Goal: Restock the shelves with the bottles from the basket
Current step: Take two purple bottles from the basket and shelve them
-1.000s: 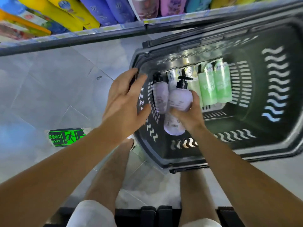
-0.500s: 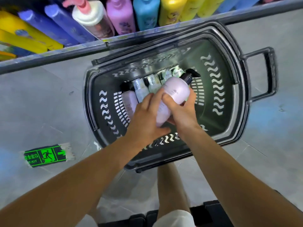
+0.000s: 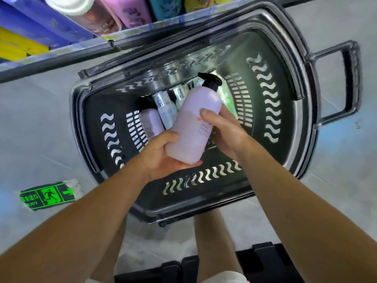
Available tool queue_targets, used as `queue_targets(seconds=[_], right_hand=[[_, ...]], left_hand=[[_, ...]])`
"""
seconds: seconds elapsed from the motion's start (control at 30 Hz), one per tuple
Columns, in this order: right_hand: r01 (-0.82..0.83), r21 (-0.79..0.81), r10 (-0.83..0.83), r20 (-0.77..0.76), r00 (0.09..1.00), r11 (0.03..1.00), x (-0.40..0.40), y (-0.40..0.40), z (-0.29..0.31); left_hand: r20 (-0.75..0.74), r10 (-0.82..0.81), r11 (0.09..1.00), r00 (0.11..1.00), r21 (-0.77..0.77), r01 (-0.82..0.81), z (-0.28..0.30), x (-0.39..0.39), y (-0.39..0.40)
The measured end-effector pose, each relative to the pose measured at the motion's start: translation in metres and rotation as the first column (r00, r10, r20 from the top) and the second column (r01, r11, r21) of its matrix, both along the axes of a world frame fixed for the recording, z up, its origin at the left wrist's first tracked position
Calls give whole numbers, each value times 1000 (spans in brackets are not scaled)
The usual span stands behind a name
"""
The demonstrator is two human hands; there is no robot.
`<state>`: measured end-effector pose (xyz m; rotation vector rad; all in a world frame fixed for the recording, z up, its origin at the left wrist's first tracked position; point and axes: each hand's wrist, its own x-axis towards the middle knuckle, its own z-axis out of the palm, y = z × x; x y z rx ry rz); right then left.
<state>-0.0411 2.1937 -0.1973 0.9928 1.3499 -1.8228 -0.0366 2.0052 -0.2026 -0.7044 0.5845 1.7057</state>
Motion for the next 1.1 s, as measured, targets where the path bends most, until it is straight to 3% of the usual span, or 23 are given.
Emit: queue_targets(seconds=[0.07,0.13,0.17,0.23,0.3,0.33,0.47,0.53,0.77,0.93,1.1], right_hand=[[39,49,-40,7,999,998,-2,-6,-8],[1,152,1,-15,1000,988,0,-10,-17],[-33,219,43,-41,998,975,2,-12,-21],[-87,367,128,-89,988,926,5,-15,-32],[-130,495,198,-87,976,859,7,-20,-48],[-147,546,223,-75,972,825,8,-22,-57],[-183,633,263,-34,964,752,10,-26,-93],[-193,652,276,-25,961,733,11,-29,-108],[-223,665,348,-59,936,713,16,-38,-149],[-230,677,381,-81,921,700,20,-40,-170],[-235,681,391,-81,917,693,24,-42,-176]], left_hand=[[-47,-87,994,995,-70,84,-7,-2,-4],[-142,-273,916,951,-341,212,-15,-4,-9],[-172,-384,819,907,-517,249,-20,-3,-13],[-151,-594,535,790,-807,248,-35,0,-22],[-91,-698,299,710,-938,174,-54,5,-31],[-87,-715,248,694,-959,135,-65,6,-33],[-95,-722,173,685,-984,46,-106,9,-35],[-79,-681,154,728,-987,36,-126,10,-36],[-113,-494,228,862,-974,4,-193,19,-37],[-39,-571,93,820,-996,17,-220,25,-27],[-10,-638,45,770,-999,25,-229,23,-28]])
